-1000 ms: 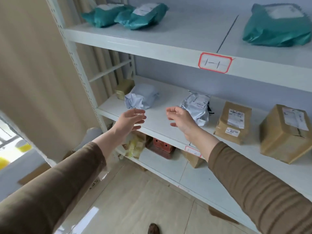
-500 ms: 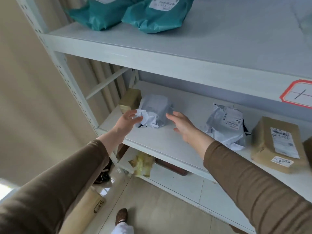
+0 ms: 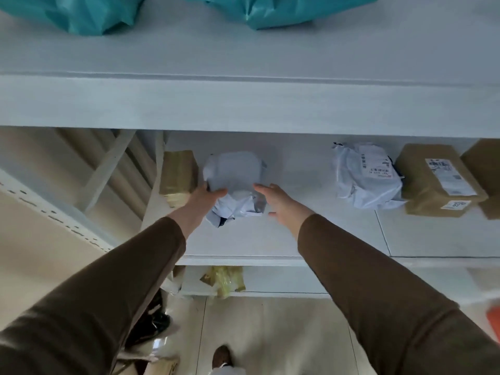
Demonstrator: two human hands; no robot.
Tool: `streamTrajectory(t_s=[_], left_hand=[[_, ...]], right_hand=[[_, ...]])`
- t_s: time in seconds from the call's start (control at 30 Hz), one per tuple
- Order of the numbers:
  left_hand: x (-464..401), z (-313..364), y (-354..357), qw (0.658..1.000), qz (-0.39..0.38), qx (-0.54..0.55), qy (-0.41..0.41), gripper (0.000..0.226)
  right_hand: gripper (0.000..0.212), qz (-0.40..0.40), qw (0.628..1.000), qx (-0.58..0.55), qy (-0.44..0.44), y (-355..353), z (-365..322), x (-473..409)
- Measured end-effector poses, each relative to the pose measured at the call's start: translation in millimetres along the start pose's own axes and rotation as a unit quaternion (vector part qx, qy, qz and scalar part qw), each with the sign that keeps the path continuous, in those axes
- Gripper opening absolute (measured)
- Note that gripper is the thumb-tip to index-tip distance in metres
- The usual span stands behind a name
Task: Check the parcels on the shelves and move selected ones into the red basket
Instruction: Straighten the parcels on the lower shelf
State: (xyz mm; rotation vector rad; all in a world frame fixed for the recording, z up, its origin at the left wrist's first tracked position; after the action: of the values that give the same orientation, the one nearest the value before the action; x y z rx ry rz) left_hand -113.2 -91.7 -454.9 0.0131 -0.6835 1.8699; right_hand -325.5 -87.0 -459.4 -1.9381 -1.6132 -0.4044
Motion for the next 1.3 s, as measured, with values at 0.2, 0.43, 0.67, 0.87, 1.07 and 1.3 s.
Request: streamTrajectory(t_s=[0.2, 0.43, 0.67, 0.87, 1.07, 1.3], left_hand=[[6, 1, 19, 0.999, -0.024, -0.031, 0.033, 0.033], [84, -24, 23, 0.981, -0.086, 0.162, -0.056, 0.027], [196, -38, 23, 0.962, -0.123, 0.233, -0.073, 0.056], [287, -44, 41, 0.917, -0.297, 0.260, -0.065, 0.102], [340, -41, 48, 0.915, -0.290, 0.278, -0.035, 0.093], [336, -15, 21, 0.954, -0.106, 0.114, 0.257, 0.096]], right_hand=[[0.032, -0.005, 0.999, -0.032, 0.014, 10, 16, 4], [0.054, 0.011, 0.990, -0.140, 0.014, -33, 62, 32], [0.044, 0.019, 0.969, -0.230, -0.089, -112, 93, 122], [0.053, -0.032, 0.960, -0.223, -0.166, -170, 122, 203], [0.053, -0.053, 0.960, -0.189, -0.197, -199, 151, 242], [0.053, -0.012, 0.985, -0.124, -0.124, -206, 168, 240]])
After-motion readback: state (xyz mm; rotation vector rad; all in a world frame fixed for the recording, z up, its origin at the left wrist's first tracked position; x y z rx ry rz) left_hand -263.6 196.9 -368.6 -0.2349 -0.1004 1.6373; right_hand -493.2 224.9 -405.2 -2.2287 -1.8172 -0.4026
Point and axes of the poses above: each hand's wrist, its own x-axis away from the middle knuckle, its own y-axis out of the palm, z = x × y, the point moved 9 cm from there along -x, towards the middle knuckle, and after that the axes turned 14 degrees about z, right-handed, at the moved point
